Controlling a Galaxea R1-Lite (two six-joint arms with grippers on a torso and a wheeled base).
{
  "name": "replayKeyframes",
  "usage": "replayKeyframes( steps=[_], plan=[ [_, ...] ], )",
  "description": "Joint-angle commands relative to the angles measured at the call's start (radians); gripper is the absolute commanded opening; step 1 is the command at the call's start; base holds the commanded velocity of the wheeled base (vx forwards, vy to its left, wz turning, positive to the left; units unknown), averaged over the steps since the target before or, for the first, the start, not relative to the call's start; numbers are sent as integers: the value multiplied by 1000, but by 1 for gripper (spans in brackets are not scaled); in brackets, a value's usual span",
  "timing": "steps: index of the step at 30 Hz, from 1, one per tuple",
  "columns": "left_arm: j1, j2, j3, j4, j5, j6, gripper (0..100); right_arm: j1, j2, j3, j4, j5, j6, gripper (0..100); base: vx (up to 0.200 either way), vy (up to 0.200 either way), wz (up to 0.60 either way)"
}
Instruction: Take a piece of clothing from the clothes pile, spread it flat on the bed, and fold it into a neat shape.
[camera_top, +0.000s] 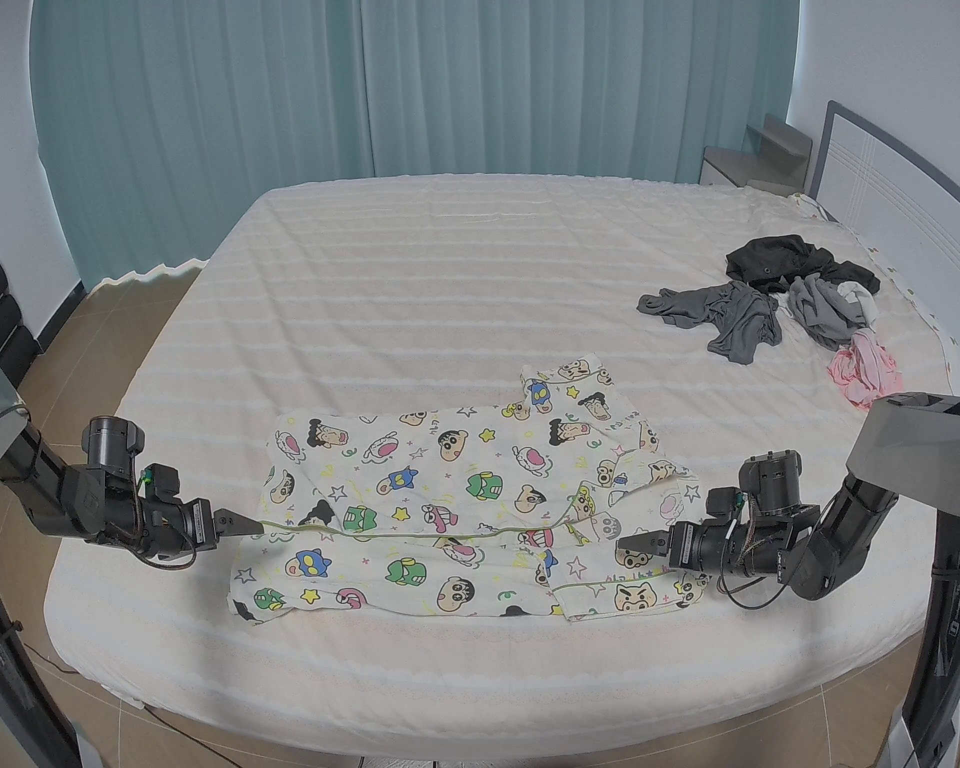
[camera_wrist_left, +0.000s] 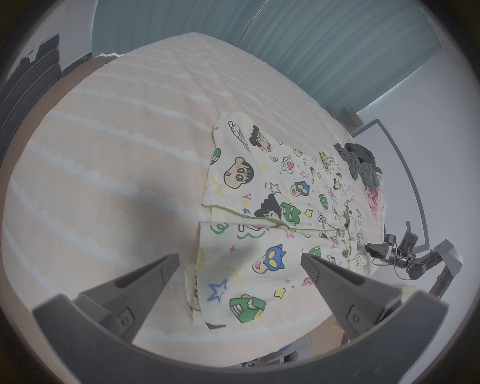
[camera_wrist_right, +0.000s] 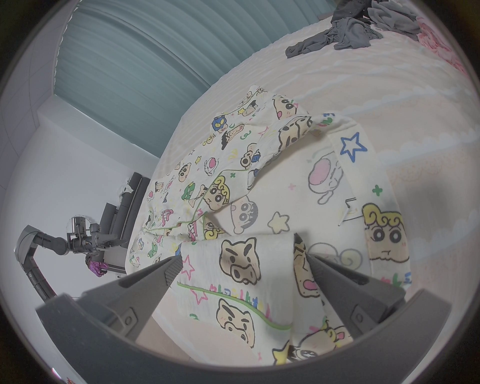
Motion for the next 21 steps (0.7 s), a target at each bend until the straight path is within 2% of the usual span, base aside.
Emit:
replayKeyframes(
  steps=[1,8,21],
  plan=[
    [-3,81,-47,-2,6,2,100,6,2,0,0,5,-5,100,0,0,0],
    [-17,160,-73,-10,4,10,100,6,8,2,0,5,-14,100,0,0,0],
    [-41,179,-97,-10,3,2,100,12,19,2,0,11,-28,100,0,0,0]
  ],
)
